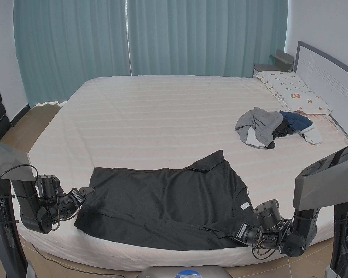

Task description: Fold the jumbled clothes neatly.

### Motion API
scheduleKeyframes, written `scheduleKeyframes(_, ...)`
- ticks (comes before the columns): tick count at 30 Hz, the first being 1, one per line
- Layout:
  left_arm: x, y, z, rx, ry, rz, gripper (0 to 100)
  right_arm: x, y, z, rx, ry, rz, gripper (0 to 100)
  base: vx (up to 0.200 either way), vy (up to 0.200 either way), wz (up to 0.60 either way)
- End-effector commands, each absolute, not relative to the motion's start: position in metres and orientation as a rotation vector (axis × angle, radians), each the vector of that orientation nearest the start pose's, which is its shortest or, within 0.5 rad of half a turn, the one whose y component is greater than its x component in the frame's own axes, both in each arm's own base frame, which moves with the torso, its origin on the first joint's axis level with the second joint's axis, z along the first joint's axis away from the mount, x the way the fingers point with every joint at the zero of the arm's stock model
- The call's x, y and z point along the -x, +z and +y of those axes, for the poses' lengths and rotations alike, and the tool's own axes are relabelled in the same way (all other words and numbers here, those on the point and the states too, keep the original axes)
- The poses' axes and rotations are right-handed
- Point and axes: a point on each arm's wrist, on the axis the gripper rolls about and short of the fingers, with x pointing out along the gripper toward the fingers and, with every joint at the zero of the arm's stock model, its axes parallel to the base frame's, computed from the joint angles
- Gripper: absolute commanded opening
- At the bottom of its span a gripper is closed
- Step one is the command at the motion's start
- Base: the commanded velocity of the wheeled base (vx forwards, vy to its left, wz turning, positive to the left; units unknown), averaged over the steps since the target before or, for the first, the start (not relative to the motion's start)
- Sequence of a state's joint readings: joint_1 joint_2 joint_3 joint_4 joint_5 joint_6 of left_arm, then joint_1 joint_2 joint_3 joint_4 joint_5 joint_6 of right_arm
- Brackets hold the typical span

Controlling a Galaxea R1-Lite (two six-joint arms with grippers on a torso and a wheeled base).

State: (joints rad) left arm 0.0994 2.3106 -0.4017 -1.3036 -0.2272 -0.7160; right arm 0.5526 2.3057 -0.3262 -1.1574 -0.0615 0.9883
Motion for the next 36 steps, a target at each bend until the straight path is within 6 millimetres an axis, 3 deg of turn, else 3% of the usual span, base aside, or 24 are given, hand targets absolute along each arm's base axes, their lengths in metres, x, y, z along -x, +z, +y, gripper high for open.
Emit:
scheduleKeyframes(1, -0.298, -0.027, 0.025, 0.792, 0.097, 0.621, 100, -0.230, -0.033, 0.141, -0.669, 0.046, 0.920, 0, 0.000, 0.000, 0.00)
scheduleKeyframes(6, -0.298, -0.028, 0.025, 0.791, 0.098, 0.624, 100, -0.228, -0.033, 0.139, -0.643, 0.043, 0.931, 0, 0.000, 0.000, 0.00)
scheduleKeyframes(7, -0.298, -0.028, 0.025, 0.791, 0.098, 0.624, 100, -0.227, -0.034, 0.138, -0.632, 0.044, 0.934, 100, 0.000, 0.000, 0.00)
scheduleKeyframes(11, -0.298, -0.028, 0.025, 0.791, 0.099, 0.626, 100, -0.229, -0.037, 0.126, -0.584, 0.032, 0.931, 100, 0.000, 0.000, 0.00)
scheduleKeyframes(20, -0.298, -0.028, 0.024, 0.791, 0.096, 0.627, 100, -0.246, -0.023, 0.093, -0.603, 0.104, 0.890, 100, 0.000, 0.000, 0.00)
scheduleKeyframes(26, -0.298, -0.029, 0.024, 0.791, 0.093, 0.629, 100, -0.252, -0.018, 0.086, -0.611, 0.177, 0.839, 100, 0.000, 0.000, 0.00)
scheduleKeyframes(36, -0.298, -0.032, 0.023, 0.791, 0.095, 0.639, 100, -0.256, -0.048, 0.088, -0.547, 0.242, 0.848, 100, 0.000, 0.000, 0.00)
